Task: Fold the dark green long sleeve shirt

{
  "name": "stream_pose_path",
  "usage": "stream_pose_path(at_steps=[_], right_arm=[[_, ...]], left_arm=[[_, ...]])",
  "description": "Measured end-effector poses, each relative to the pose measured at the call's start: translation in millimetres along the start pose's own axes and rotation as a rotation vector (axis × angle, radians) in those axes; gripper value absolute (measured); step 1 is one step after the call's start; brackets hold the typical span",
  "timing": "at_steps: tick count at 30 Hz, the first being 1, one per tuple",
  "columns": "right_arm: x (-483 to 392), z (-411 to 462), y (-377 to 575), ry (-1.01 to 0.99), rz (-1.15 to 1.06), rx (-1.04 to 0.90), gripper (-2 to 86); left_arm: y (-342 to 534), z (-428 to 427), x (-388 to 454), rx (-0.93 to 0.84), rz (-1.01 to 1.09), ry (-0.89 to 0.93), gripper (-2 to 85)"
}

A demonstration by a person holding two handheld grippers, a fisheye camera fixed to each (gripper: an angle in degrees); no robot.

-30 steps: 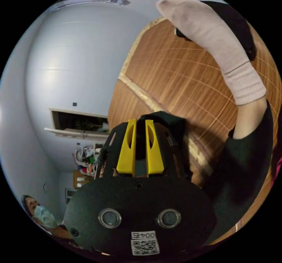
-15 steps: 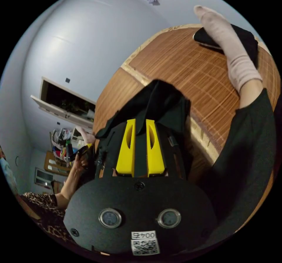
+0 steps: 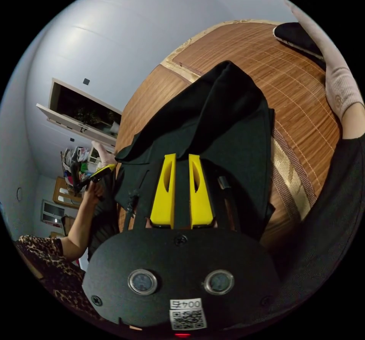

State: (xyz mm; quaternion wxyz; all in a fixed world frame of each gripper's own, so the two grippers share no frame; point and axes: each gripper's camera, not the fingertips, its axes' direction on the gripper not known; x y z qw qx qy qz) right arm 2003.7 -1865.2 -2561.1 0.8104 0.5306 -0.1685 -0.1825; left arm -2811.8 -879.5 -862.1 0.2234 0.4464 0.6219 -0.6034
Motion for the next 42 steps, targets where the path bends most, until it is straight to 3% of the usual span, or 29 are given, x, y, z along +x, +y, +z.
stream_pose_path(at_steps=[2,6,9,11,20,29,32,38,42], right_arm=[[-4.5,7.1,-4.7,0.013,-0.015,-0.017,6.5],[-11.9,18.3,-8.5,0.021,-0.039,-0.047,6.4],[-13.7,24.1,-10.5,0.015,-0.041,-0.057,6.0],[-13.2,24.9,-12.7,0.010,-0.036,-0.047,5.6],[-12.0,20.8,-21.6,0.025,-0.015,0.028,6.4],[-10.6,-8.7,-29.8,0.139,-0.006,0.163,5.5],[-10.9,-4.8,-38.8,0.091,-0.048,0.096,1.0],[-34.7,41.1,-70.0,0.108,-0.175,-0.128,2.5],[-43.7,47.4,-106.2,0.257,-0.182,-0.049,6.7]], left_arm=[[-1.8,3.0,-4.4,0.000,-0.020,-0.083,9.0],[-20.6,22.7,-19.5,-0.055,-0.034,-0.011,8.6],[-42.3,27.1,-31.3,-0.049,-0.052,0.117,3.7],[-63.4,22.1,-62.1,0.024,-0.196,0.291,2.8],[-83.0,54.9,-157.1,0.099,-0.582,0.603,5.3],[-4.1,35.7,-123.9,-0.030,-0.383,0.512,6.4],[25.8,27.1,-105.9,-0.103,-0.297,0.413,6.6],[52.6,25.6,-95.2,-0.078,-0.287,0.292,7.4],[48.9,28.5,-91.3,-0.111,-0.242,0.264,8.3]])
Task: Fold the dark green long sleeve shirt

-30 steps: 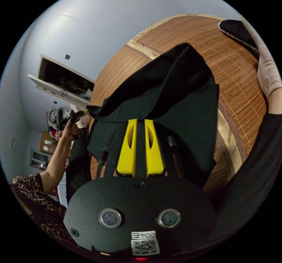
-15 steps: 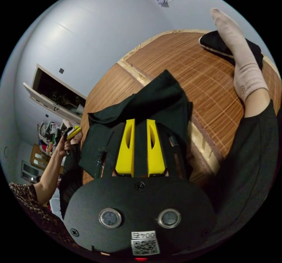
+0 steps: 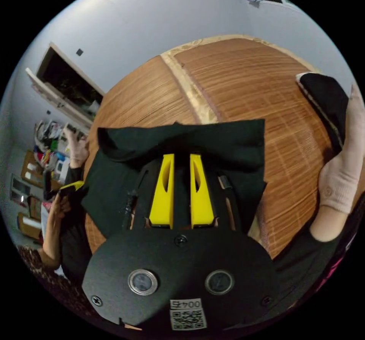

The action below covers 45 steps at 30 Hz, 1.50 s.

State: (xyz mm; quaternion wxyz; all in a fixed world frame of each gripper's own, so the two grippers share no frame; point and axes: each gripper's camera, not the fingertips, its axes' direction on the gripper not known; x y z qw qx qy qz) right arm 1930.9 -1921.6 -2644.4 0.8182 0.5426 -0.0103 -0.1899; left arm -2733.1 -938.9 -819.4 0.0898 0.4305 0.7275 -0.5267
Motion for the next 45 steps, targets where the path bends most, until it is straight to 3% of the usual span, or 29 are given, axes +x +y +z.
stream_pose_path(at_steps=[3,6,14,23,41,45], right_arm=[[21.1,-10.9,-18.9,0.088,0.121,0.016,7.6],[31.7,-40.8,-5.9,0.025,0.157,0.046,7.6],[52.5,-100.2,103.2,-0.014,0.225,-0.196,7.8],[61.6,-86.2,121.5,-0.054,0.238,-0.388,9.4],[57.2,-80.3,108.9,-0.070,0.193,-0.488,7.6],[55.7,-82.6,107.1,-0.075,0.197,-0.483,7.3]], left_arm=[[3.2,-0.1,0.2,-0.036,0.035,-0.082,9.2],[5.0,-4.0,-4.5,-0.060,0.051,-0.007,9.7],[29.3,-27.4,-20.5,-0.175,0.059,0.106,9.3],[28.4,-11.4,-41.2,-0.268,-0.029,0.127,9.2],[38.6,16.2,-17.4,-0.402,0.009,0.010,10.4],[41.7,25.2,-5.6,-0.438,0.036,-0.047,6.5]])
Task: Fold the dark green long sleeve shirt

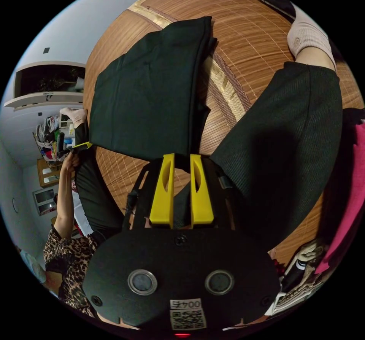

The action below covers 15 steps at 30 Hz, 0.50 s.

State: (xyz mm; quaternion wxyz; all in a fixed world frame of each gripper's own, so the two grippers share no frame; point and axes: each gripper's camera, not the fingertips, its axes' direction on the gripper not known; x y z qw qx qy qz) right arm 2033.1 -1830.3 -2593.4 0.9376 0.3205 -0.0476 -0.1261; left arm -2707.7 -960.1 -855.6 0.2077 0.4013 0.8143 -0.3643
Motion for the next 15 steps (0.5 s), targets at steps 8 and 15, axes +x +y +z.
stream_pose_path(at_steps=[8,15], right_arm=[[-26.8,3.9,-6.2,0.065,-0.083,-0.038,5.3],[-25.5,-7.0,-2.1,-0.061,-0.095,-0.015,7.5]], left_arm=[[13.9,11.0,7.9,-0.077,-0.102,-0.222,2.5],[63.9,-19.9,22.7,0.105,-0.108,-0.296,1.9]])
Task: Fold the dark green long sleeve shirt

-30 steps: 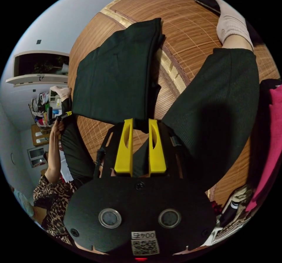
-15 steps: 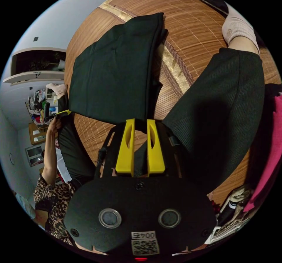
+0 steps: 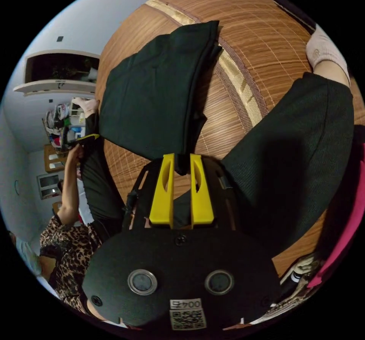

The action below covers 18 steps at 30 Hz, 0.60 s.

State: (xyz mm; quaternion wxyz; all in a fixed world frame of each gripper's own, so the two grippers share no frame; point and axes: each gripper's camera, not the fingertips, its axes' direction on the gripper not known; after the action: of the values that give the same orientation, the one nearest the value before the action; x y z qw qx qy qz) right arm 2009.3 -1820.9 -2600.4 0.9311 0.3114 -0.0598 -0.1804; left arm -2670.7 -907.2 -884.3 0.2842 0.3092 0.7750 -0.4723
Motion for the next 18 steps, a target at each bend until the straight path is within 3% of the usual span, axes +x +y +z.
stream_pose_path(at_steps=[3,5,7,11,13,18], right_arm=[[3.1,-7.4,4.7,-0.073,0.002,0.028,8.4],[-2.9,-6.5,2.1,-0.086,-0.022,0.005,8.5],[-9.9,-2.9,-2.3,-0.084,-0.041,-0.027,8.6],[-29.3,7.3,-12.2,-0.050,-0.074,-0.100,8.6],[-38.3,10.9,-15.8,-0.032,-0.091,-0.123,8.9],[-63.0,22.6,-26.5,0.014,-0.131,-0.205,9.2]], left_arm=[[31.2,-33.4,22.9,0.274,0.067,-0.003,1.8],[34.6,-31.7,44.1,0.361,0.153,0.217,1.5],[25.5,-6.6,61.3,0.310,0.189,0.333,1.2],[26.7,54.4,86.6,0.234,0.189,0.192,0.8],[39.9,59.6,80.4,0.322,0.170,0.224,0.8],[41.7,66.8,67.4,0.294,0.155,0.302,0.7]])
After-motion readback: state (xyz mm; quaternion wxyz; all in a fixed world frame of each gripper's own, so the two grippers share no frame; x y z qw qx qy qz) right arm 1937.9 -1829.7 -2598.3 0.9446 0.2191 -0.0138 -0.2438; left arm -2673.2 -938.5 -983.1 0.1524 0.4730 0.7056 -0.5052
